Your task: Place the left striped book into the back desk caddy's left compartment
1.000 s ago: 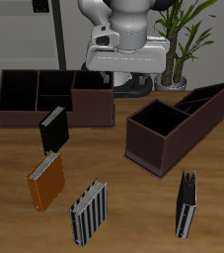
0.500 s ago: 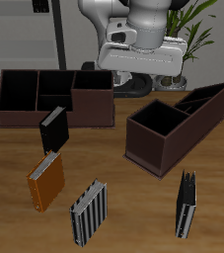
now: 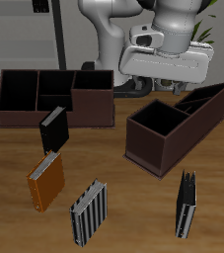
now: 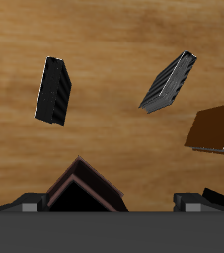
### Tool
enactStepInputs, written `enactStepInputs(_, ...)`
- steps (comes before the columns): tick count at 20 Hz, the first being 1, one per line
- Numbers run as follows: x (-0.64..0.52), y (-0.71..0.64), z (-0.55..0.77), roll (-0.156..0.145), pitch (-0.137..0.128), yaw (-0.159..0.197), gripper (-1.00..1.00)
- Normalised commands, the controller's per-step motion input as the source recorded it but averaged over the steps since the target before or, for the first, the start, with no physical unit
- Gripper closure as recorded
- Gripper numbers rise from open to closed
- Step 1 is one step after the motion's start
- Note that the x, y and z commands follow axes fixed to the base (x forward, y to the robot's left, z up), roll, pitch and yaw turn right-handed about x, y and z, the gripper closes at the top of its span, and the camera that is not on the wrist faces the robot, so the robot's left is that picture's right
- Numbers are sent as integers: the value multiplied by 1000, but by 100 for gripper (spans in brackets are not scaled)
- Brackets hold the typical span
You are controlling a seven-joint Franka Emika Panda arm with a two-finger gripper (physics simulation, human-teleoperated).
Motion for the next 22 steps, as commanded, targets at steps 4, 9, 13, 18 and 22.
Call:
enactStepInputs(4,149,187,80,-1,-30,18,-100)
enactStepInputs(9,295,166,43,-13,2,-11,-100)
enactStepInputs(13,232,149,-85,16,14,4,-100)
enactStepInputs(18,208,196,-73,28,-18,18,-100)
enactStepInputs(22,310,161,-72,16,-4,21,-100)
